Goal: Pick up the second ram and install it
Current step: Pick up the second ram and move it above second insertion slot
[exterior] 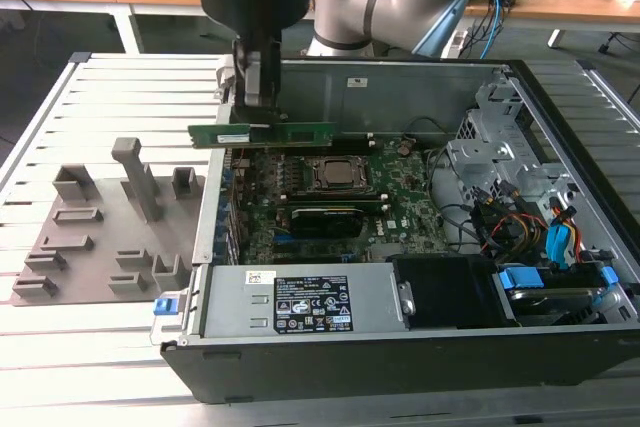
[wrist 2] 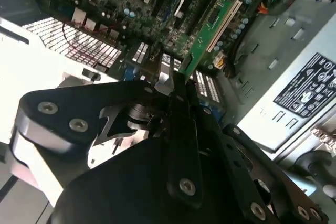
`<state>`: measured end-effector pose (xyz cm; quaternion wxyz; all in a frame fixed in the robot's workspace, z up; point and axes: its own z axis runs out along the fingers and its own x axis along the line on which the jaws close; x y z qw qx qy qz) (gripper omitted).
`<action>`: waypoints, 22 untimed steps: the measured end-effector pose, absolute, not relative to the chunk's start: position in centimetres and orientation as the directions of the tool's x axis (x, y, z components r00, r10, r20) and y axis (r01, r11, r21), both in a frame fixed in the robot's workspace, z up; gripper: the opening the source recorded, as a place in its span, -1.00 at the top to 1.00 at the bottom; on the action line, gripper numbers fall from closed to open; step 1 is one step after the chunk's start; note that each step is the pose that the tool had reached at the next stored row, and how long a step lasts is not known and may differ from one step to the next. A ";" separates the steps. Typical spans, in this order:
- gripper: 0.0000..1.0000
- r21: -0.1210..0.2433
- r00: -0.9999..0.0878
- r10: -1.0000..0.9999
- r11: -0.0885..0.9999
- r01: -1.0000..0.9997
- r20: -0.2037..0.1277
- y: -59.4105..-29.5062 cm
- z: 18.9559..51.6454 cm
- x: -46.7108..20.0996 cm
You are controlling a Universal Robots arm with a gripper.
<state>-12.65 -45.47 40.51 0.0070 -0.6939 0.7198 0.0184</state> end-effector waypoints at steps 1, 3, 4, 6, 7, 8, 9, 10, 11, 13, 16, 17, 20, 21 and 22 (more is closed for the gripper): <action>0.73 0.017 -0.037 -0.999 0.036 -0.999 -0.036 -45.5 40.5 -12.2; 0.73 0.017 -0.037 -0.999 0.036 -0.999 -0.036 -45.5 40.5 -11.2; 0.73 0.018 -0.037 -0.999 0.036 -0.999 -0.036 -45.5 40.5 -10.6; 0.73 0.018 -0.037 -0.999 0.037 -0.999 -0.035 -45.5 40.5 -10.0; 0.73 0.018 -0.037 -0.999 0.036 -0.999 -0.036 -45.5 40.5 -9.3; 0.73 0.018 -0.037 -0.999 0.036 -0.999 -0.036 -45.4 40.5 -8.8; 0.73 0.018 -0.037 -0.999 0.037 -0.999 -0.036 -45.4 40.5 -8.4; 0.73 0.019 -0.037 -0.999 0.036 -0.999 -0.036 -45.4 40.5 -7.7; 0.73 0.019 -0.037 -0.999 0.036 -0.999 -0.036 -45.4 40.5 -7.3; 0.73 0.019 -0.037 -0.999 0.037 -0.999 -0.036 -45.4 40.5 -6.7; 0.73 0.019 -0.037 -0.999 0.036 -0.999 -0.036 -45.4 40.5 -6.0; 0.73 0.019 -0.037 -0.999 0.037 -0.999 -0.036 -45.4 40.5 -5.8; 0.73 0.020 -0.037 -0.999 0.036 -0.999 -0.035 -45.4 40.5 -4.5; 0.73 0.021 -0.037 -0.999 0.037 -0.999 -0.035 -45.4 40.5 -4.0; 0.73 0.021 -0.037 -0.999 0.037 -0.999 -0.036 -45.4 40.5 -3.8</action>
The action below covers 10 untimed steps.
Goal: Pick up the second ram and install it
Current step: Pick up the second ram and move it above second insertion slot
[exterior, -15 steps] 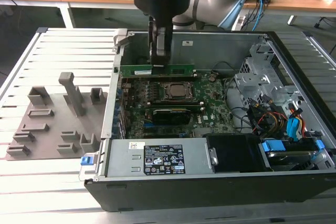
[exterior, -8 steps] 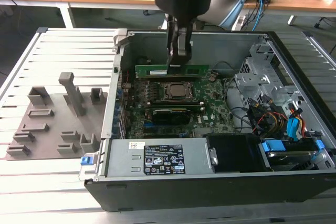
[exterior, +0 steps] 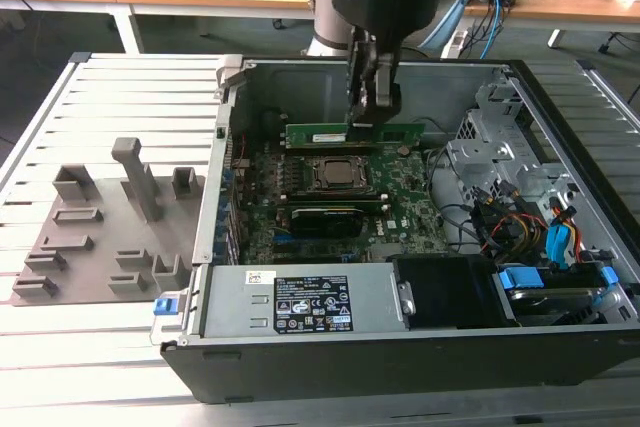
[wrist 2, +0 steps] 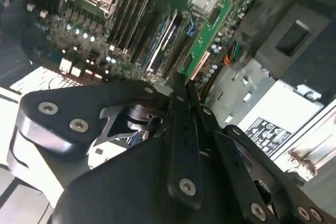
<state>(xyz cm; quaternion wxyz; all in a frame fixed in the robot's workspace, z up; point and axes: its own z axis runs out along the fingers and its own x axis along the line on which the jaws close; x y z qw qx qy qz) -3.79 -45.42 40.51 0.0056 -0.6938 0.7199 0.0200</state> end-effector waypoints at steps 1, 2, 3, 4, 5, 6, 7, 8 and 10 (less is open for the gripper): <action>0.73 0.021 -0.037 -0.999 0.036 -0.999 -0.038 -45.4 40.5 -3.6; 0.73 0.022 -0.038 -0.998 0.036 -0.999 -0.058 -45.4 40.5 -3.5; 0.73 0.023 -0.039 -0.996 0.037 -0.999 -0.074 -45.4 40.5 -3.4; 0.73 0.023 -0.040 -0.995 0.038 -0.999 -0.087 -45.4 40.5 -3.3; 0.73 0.024 -0.042 -0.993 0.039 -0.999 -0.107 -45.4 40.5 -3.2; 0.73 0.025 -0.042 -0.993 0.040 -0.999 -0.111 -45.4 40.4 -3.2; 0.73 0.025 -0.042 -0.993 0.040 -0.999 -0.111 -45.3 40.4 -3.0; 0.73 0.026 -0.042 -0.993 0.040 -0.999 -0.111 -45.1 40.3 -2.8; 0.73 0.028 -0.043 -0.993 0.040 -0.999 -0.111 -44.7 40.1 -2.4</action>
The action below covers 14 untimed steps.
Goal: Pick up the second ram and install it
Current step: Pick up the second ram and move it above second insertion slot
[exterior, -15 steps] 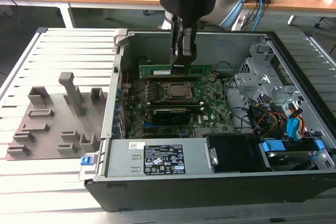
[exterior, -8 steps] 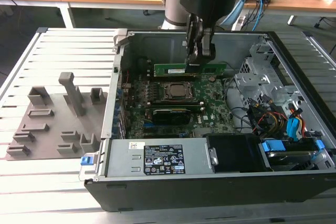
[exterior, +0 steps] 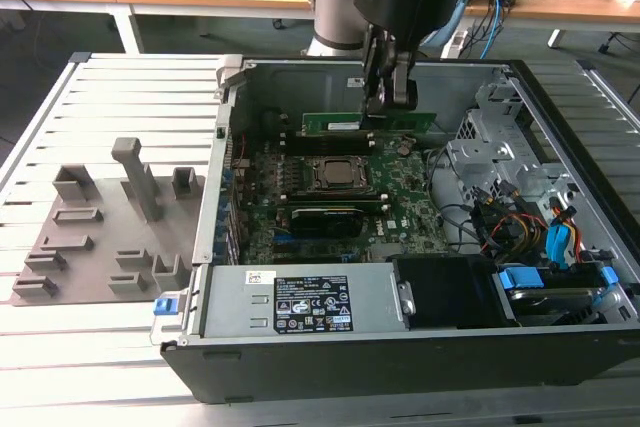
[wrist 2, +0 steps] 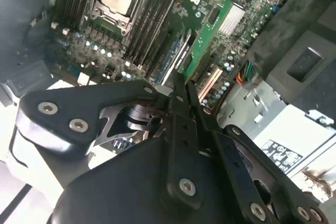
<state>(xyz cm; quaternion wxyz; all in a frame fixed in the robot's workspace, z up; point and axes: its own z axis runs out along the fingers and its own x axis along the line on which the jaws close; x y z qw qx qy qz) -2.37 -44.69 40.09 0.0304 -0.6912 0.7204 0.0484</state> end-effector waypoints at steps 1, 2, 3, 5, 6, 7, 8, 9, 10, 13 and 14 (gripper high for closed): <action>0.73 0.030 -0.043 -0.993 0.040 -0.999 -0.111 -44.5 39.9 -2.1; 0.73 0.031 -0.043 -0.993 0.040 -0.999 -0.110 -44.4 39.7 -1.9; 0.73 0.033 -0.043 -0.993 0.040 -0.999 -0.111 -44.1 39.4 -1.6; 0.73 0.035 -0.043 -0.993 0.040 -0.999 -0.110 -44.0 39.0 -1.2; 0.73 0.036 -0.044 -0.993 0.040 -0.999 -0.110 -43.9 38.8 -1.0; 0.73 0.038 -0.044 -0.993 0.040 -0.998 -0.110 -43.8 38.6 -0.8; 0.73 0.040 -0.044 -0.993 0.040 -0.998 -0.110 -43.8 38.3 -0.6; 0.73 0.041 -0.044 -0.993 0.040 -0.998 -0.110 -43.7 38.1 -0.4; 0.73 0.042 -0.044 -0.993 0.040 -0.998 -0.110 -43.7 37.9 -0.2; 0.73 0.045 -0.044 -0.993 0.040 -0.998 -0.110 -43.5 37.5 0.4; 0.73 0.045 -0.045 -0.993 0.040 -0.998 -0.110 -43.5 37.5 0.4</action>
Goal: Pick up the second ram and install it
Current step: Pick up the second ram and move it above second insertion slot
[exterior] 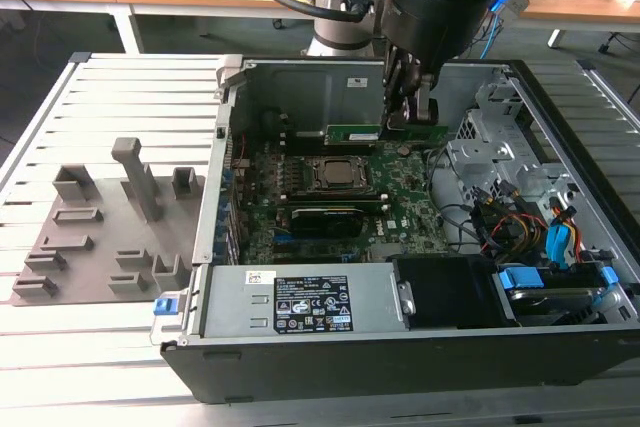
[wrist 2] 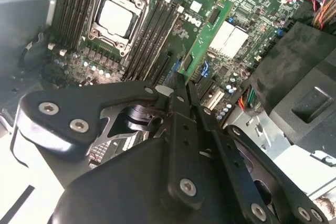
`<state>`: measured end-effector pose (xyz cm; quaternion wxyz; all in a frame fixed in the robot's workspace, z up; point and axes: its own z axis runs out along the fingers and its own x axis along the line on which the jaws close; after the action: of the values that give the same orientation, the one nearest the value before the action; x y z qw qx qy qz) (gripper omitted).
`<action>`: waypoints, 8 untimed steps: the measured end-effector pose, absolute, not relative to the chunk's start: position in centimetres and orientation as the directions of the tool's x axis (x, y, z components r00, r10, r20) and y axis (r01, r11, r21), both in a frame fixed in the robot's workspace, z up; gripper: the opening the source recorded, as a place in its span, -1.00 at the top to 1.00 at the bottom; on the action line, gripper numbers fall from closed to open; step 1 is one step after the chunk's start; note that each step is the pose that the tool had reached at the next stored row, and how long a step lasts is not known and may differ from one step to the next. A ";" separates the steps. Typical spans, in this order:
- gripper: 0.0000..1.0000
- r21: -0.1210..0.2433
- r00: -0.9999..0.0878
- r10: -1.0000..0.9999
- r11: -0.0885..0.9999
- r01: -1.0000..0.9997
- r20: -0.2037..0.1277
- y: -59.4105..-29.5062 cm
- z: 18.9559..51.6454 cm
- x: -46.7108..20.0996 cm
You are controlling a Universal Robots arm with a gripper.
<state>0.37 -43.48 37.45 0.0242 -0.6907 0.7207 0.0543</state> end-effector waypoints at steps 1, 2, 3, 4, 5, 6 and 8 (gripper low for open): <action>0.73 0.045 -0.044 -0.993 0.040 -0.998 -0.110 -43.5 37.5 0.4; 0.73 0.045 -0.044 -0.993 0.040 -0.998 -0.110 -43.5 37.5 0.4; 0.73 0.045 -0.044 -0.993 0.040 -0.998 -0.110 -43.5 37.4 0.4; 0.73 0.045 -0.044 -0.993 0.040 -0.998 -0.110 -43.5 37.4 0.4; 0.73 0.045 -0.044 -0.993 0.040 -0.998 -0.110 -43.5 37.4 0.4; 0.73 0.045 -0.044 -0.993 0.040 -0.998 -0.110 -43.5 37.5 0.4; 0.73 0.045 -0.044 -0.993 0.040 -0.998 -0.110 -43.5 37.4 0.4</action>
<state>0.39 -43.48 37.45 0.0243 -0.6908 0.7206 0.0543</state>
